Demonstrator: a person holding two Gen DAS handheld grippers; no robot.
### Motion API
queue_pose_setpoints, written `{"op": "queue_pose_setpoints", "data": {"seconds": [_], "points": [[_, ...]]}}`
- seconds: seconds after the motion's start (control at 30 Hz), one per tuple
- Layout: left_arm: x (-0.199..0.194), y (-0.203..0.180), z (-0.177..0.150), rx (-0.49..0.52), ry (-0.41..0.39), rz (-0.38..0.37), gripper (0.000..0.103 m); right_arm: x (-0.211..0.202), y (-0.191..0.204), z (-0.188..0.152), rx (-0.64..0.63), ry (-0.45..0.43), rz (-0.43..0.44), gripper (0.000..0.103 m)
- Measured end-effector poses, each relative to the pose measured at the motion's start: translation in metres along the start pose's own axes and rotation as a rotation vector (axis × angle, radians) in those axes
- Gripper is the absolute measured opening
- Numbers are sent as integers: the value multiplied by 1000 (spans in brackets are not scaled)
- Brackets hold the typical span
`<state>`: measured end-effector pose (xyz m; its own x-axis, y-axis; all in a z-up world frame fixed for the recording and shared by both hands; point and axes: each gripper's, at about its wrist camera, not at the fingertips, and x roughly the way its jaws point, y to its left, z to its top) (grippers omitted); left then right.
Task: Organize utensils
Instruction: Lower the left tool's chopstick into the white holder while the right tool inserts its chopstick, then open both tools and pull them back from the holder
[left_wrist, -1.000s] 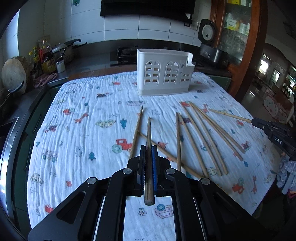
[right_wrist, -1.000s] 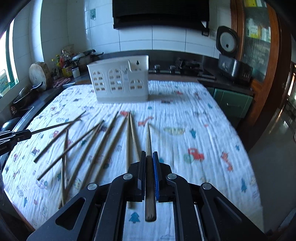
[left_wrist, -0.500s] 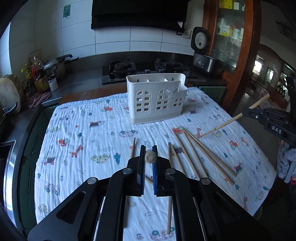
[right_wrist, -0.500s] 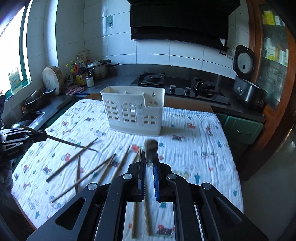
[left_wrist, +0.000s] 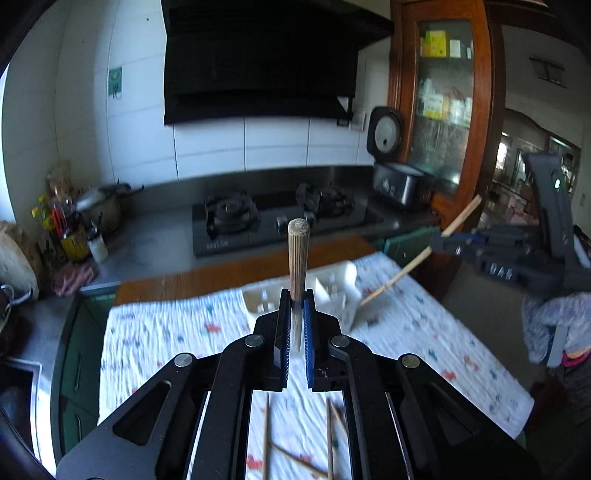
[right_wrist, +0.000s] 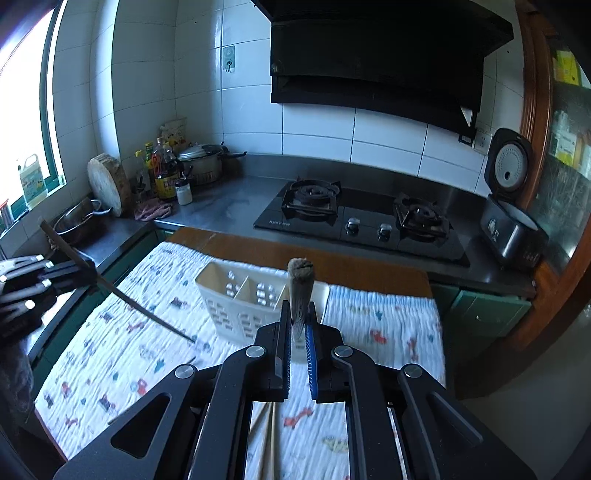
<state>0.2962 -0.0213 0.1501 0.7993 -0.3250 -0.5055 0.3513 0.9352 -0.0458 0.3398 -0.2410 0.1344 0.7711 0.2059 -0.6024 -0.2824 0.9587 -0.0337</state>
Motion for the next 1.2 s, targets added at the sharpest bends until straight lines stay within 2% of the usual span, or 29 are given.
{"op": "queue_pose_setpoints", "data": {"seconds": [0.17, 0.3, 0.4, 0.57, 0.7, 0.97, 1.03, 1.1, 1.2], "points": [[20, 7, 33, -21, -48, 51, 5, 25, -3, 16, -5, 16, -15, 7], [50, 21, 40, -81, -23, 40, 5, 53, -4, 17, -2, 56, -22, 7], [73, 28, 35, -101, 13, 57, 5, 70, -5, 13, 1, 81, -24, 7], [104, 41, 17, -146, 85, 41, 5, 93, -6, 4, 0, 122, -24, 7], [121, 42, 6, -133, 131, 41, 6, 104, -6, -1, 0, 136, -23, 7], [125, 40, -5, -124, 136, 42, 7, 106, -6, -4, 2, 123, -28, 8], [121, 39, -5, -122, 126, 43, 11, 100, -6, -4, 1, 107, -33, 14], [113, 38, -3, -120, 105, 52, 20, 91, -7, -3, 3, 84, -43, 23], [95, 36, -2, -116, 78, 55, 23, 71, -8, -2, 10, 45, -49, 31]]}}
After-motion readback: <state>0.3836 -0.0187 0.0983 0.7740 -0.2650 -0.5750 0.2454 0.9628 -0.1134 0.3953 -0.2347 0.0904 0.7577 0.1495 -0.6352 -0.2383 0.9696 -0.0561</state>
